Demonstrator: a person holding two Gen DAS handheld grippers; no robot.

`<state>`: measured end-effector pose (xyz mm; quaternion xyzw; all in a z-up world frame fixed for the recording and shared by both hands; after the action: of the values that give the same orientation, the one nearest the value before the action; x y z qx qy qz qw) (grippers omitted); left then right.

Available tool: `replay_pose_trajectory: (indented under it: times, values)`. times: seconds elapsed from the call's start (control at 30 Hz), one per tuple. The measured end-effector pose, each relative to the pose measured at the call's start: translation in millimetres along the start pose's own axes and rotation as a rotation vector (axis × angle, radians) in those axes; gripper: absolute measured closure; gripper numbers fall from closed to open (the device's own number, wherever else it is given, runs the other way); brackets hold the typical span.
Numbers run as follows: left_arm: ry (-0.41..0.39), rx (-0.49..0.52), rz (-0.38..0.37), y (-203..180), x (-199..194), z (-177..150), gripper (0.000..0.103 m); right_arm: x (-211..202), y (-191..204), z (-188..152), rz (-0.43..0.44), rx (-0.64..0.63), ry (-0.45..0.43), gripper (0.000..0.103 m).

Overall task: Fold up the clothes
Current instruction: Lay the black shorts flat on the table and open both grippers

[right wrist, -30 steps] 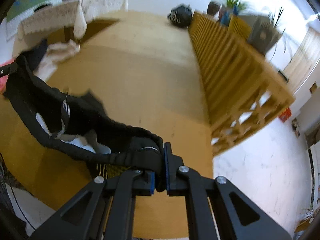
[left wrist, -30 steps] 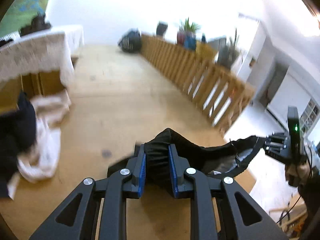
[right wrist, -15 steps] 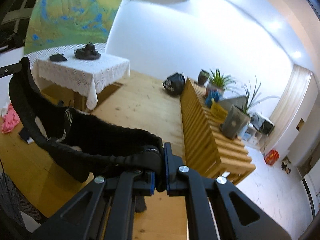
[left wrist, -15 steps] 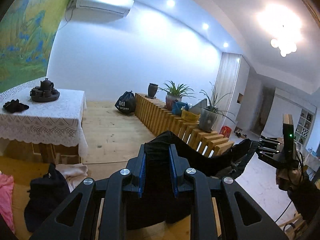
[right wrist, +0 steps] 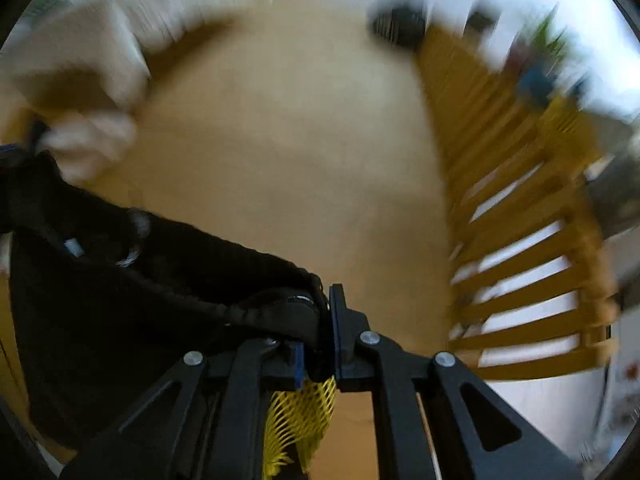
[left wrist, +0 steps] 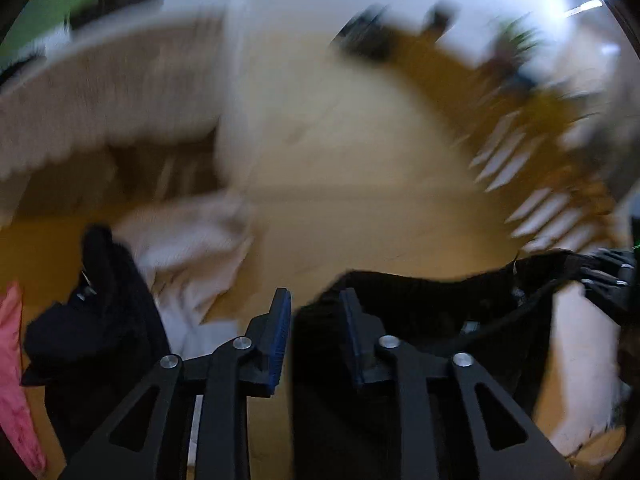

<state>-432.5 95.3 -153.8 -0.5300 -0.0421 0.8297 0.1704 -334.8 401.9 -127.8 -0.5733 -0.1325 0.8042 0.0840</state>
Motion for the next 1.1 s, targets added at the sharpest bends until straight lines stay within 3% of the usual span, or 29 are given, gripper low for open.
replay_pose_trajectory:
  times: [0.07, 0.23, 0.33, 0.47, 0.57, 0.67, 0.77, 1.0, 1.1]
  values:
    - [0.032, -0.057, -0.046, 14.5, 24.4, -5.6, 0.077, 38.0, 12.3, -3.4, 0.065, -0.006, 0.063, 0.093]
    - [0.095, 0.08, -0.02, 14.3, 43.4, -42.8, 0.07, 52.7, 20.1, -55.7, 0.062, -0.106, 0.001, 0.076]
    - [0.139, 0.145, -0.037, 3.2, 54.6, -66.8, 0.07, 54.1, -0.2, -78.6, 0.136, -0.038, -0.027, 0.074]
    - [0.215, 0.218, -0.106, -25.6, 77.0, -101.5, 0.066, 54.6, -33.1, -76.3, 0.172, 0.059, -0.051, 0.068]
    - [0.215, 0.308, -0.075, -46.1, 91.5, -124.7, 0.066, 60.9, -39.0, -67.9, 0.067, 0.003, -0.051, 0.068]
    - [0.241, 0.329, -0.071, -53.5, 106.6, -142.0, 0.066, 77.8, -28.3, -77.9, 0.149, 0.009, -0.026, 0.068]
    - [0.208, 0.371, -0.042, -58.1, 107.7, -153.7, 0.064, 100.7, -6.7, -93.4, 0.19, -0.007, 0.01, 0.068]
    - [0.166, 0.351, 0.001, -35.9, 94.6, -184.2, 0.064, 114.8, 34.0, -132.1, 0.151, -0.063, 0.055, 0.068]
    - [0.15, 0.321, 0.0, -15.9, 83.0, -202.3, 0.064, 107.1, 35.3, -154.2, 0.183, -0.021, 0.077, 0.067]
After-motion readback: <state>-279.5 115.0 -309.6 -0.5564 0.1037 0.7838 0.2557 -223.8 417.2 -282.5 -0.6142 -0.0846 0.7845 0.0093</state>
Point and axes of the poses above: each gripper's, at about its wrist camera, not at the fingertips, and x roughly the way its jaws point, y to its left, z to its top, the point moved 2 cm from there along x, roughly the way its jaws point, and after that the axes turned 6 degrees about -x, right-handed, at the moved point
